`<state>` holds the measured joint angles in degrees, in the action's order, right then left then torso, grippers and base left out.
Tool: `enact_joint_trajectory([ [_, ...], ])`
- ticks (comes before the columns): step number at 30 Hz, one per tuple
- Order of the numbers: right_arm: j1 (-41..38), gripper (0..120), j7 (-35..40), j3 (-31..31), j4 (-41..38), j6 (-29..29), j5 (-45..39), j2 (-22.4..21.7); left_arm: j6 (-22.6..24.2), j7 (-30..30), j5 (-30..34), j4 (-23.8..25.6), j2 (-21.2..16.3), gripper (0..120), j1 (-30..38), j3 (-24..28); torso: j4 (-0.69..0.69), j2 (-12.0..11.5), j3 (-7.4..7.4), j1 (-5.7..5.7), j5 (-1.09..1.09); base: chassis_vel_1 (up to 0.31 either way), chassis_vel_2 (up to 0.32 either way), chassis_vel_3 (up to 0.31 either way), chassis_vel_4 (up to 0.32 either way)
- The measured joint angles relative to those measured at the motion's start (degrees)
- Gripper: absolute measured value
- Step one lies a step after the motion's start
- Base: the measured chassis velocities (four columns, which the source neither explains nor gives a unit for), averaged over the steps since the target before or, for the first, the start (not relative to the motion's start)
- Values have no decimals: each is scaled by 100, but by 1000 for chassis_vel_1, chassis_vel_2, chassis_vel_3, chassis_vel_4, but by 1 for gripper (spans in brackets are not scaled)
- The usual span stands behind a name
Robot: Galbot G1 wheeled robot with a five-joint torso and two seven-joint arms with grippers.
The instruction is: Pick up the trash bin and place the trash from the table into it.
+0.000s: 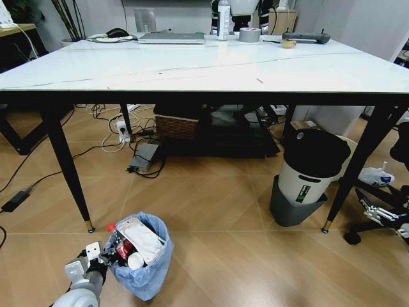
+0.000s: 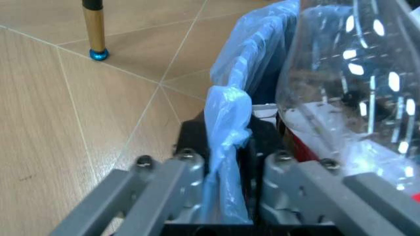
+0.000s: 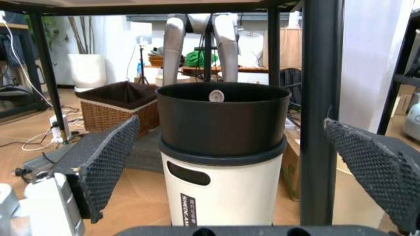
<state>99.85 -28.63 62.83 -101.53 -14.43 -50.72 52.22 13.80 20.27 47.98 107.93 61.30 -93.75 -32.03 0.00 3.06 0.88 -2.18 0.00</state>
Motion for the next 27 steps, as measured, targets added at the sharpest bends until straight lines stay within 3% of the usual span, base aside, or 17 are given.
enact_joint_trajectory([
  [20, 0, 100, 0, 0, 0, 0, 0, 0, -100, -108, -151, 475, -35, 96, -743, -297, 0, 0, 0, 0, 0, 0, 0, 0, 0],
  [27, 0, 100, 0, 0, 0, 0, 0, 0, -129, -30, -264, 743, -104, 100, -1043, -358, 0, 0, 0, 0, 1, 0, 0, 0, 0],
])
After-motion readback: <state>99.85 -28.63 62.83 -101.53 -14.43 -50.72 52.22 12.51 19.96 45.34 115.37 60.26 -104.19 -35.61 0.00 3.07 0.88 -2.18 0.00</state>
